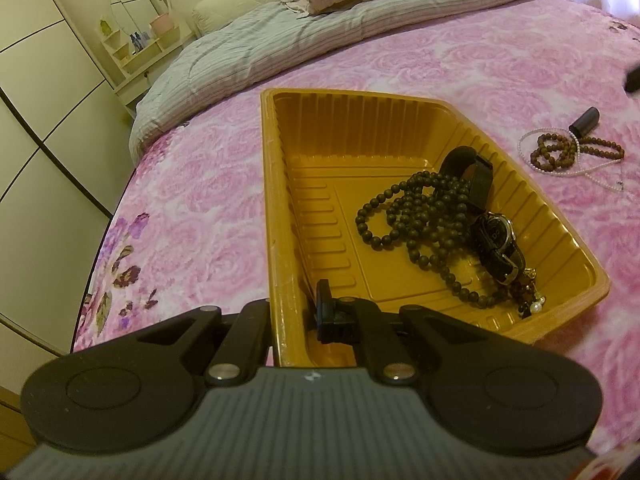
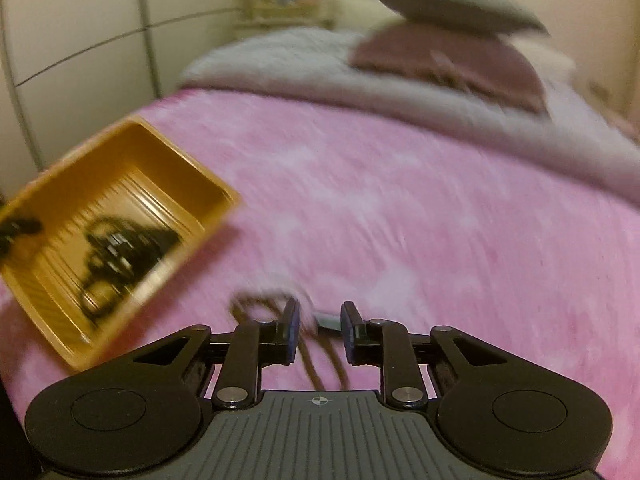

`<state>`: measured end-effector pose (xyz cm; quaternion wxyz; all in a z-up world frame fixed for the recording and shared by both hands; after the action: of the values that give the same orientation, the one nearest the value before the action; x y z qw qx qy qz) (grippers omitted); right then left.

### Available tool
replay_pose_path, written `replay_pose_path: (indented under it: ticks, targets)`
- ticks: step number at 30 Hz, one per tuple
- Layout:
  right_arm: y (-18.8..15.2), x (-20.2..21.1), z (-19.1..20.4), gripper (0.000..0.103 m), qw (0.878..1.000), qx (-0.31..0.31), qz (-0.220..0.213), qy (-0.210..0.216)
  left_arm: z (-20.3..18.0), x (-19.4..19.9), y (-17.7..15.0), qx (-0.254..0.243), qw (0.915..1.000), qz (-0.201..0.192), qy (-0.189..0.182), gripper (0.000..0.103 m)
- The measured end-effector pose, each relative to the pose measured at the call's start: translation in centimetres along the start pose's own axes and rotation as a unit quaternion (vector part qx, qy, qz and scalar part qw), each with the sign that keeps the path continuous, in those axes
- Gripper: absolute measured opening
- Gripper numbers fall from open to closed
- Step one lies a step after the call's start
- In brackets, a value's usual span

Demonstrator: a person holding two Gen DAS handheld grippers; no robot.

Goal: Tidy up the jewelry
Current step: 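Move the right gripper to the brown bead bracelet on the bedspread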

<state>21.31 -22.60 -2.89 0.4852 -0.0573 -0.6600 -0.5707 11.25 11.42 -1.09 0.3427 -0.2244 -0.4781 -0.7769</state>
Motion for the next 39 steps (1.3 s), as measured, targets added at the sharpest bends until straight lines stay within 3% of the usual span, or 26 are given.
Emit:
replay_pose_path:
  ticks: [4, 6, 8, 14, 19, 32, 39]
  targets:
    - [-2.2, -0.6, -2.0, 0.034, 1.000, -0.008, 0.023, -0.020, 0.0, 0.1, 0.1, -0.005, 1.0000, 0.002, 0.003, 0.005]
    - [-2.3, -0.8, -3.1, 0.055, 0.999, -0.031, 0.023, -0.029, -0.1, 0.1, 0.2, -0.007, 1.0000, 0.002, 0.005, 0.005]
    - [-2.2, -1.1, -3.9, 0.065, 0.998, -0.056, 0.012, -0.026, -0.2, 0.2, 0.3, -0.008, 0.9999, 0.003, 0.008, 0.005]
    - [-1.3, -3.0, -3.3, 0.075, 0.998, -0.056, 0.001, -0.012, -0.2, 0.1, 0.4, -0.009, 0.9999, 0.007, 0.009, 0.005]
    - [-0.8, -5.4, -3.0, 0.077, 0.997, -0.071, -0.009, -0.011, -0.2, 0.1, 0.4, -0.010, 0.9999, 0.008, 0.009, 0.005]
    - [0.0, -10.1, -3.7, 0.079, 0.997, -0.069, 0.014, -0.032, -0.1, -0.2, 0.3, -0.010, 0.9999, 0.011, 0.008, 0.005]
    - [-0.1, -9.3, -3.2, 0.076, 0.998, -0.050, -0.003, -0.043, 0.1, -0.4, 0.1, -0.006, 0.9999, 0.014, 0.006, 0.006]
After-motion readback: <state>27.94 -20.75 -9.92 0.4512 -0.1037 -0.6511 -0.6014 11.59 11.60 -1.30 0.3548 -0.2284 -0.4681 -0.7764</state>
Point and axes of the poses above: each gripper's, at about its wrist camera, not at the fingertips, and x roughly against the way its jaws point, z to its left, y to its top, the point moved 4 cm from there along -x, roughly the way its jaws point, and after that the axes turned 5 degrees about y, right-handed, at the moved point
